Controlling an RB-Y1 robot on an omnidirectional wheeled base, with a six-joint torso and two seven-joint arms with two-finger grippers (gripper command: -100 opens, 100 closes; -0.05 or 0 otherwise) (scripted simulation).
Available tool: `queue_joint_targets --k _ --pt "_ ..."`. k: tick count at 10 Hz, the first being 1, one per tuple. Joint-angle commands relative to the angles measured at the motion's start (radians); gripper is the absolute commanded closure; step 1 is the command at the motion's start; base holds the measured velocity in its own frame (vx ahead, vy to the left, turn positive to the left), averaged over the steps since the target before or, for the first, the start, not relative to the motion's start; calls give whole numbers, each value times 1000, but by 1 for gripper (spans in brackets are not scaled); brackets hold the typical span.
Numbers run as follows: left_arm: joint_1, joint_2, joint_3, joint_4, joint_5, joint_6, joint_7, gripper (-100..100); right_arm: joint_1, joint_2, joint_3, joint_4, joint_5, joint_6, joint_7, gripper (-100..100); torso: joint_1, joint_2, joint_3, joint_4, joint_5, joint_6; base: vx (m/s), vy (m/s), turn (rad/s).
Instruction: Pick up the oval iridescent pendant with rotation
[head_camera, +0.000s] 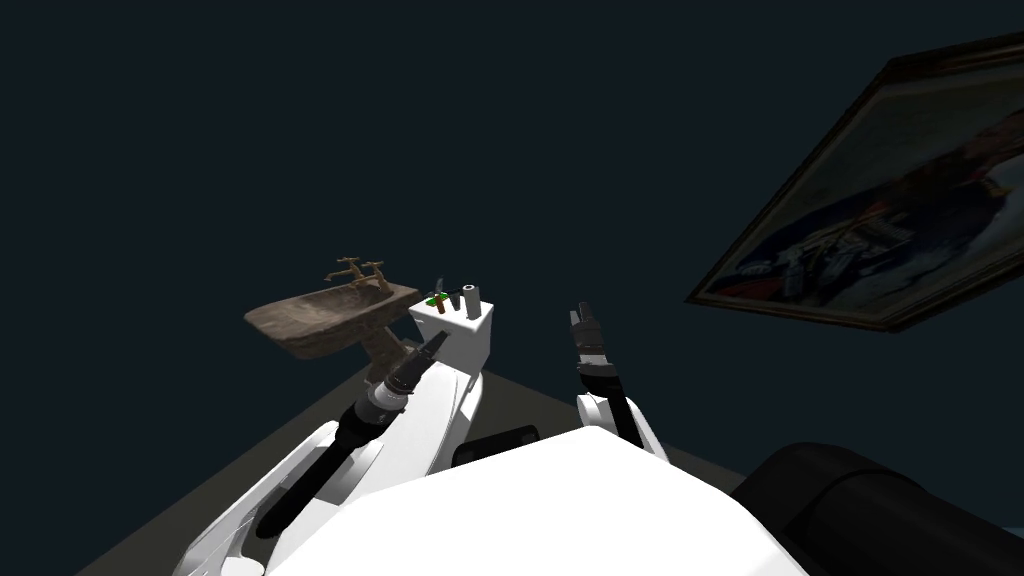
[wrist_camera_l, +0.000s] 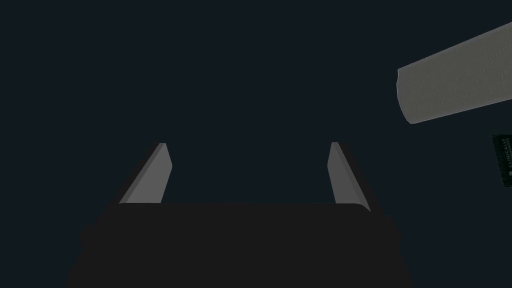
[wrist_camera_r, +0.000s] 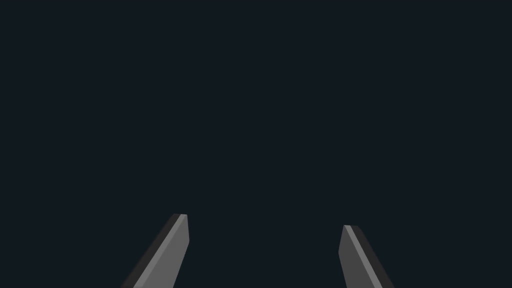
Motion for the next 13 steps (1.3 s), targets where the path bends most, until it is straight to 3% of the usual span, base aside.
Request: queue_joint_targets --k 1,2,3,5,6,7,8,9,10,11,12,13 --pt "-50 34 -29 37 -12 -14 22 -100 0 0 0 0 0 0 0 0 0 0 0 0 0 0 -8 6 -41" --pt "-84 65 -56 73 -23 -29 41 -100 0 0 0 0 0 0 0 0 0 0 0 0 0 0 -12 9 -91" --pt "-95 65 -56 73 -23 -29 41 -100 0 0 0 0 0 0 0 0 0 0 0 0 0 0 -9 9 -34" --pt "-167 129 -116 142 -46 -59 80 -100 0 0 0 0 0 0 0 0 0 0 0 0 0 0 -11 7 -82" --pt "-188 129 -116 151 -46 -59 80 -100 0 0 0 0 0 0 0 0 0 0 0 0 0 0 -9 10 -36" --pt "-222 161 -150 191 -59 -75 100 -100 0 0 0 0 0 0 0 0 0 0 0 0 0 0 -9 7 -62" --pt "-238 161 -150 193 -59 -75 100 -100 0 0 0 0 0 0 0 0 0 0 0 0 0 0 -7 6 -44" --pt "-274 194 -187 234 -72 -92 119 -100 0 0 0 0 0 0 0 0 0 0 0 0 0 0 -7 8 -85" --pt "-289 194 -187 236 -72 -92 119 -100 0 0 0 0 0 0 0 0 0 0 0 0 0 0 -8 10 -40" --pt "-326 226 -225 278 -85 -108 138 -100 0 0 0 0 0 0 0 0 0 0 0 0 0 0 -9 8 -90" --pt "-342 226 -225 281 -85 -108 138 -100 0 0 0 0 0 0 0 0 0 0 0 0 0 0 -8 9 -46" --pt "-380 258 -266 327 -99 -124 157 -100 0 0 0 0 0 0 0 0 0 0 0 0 0 0 -7 10 -103"
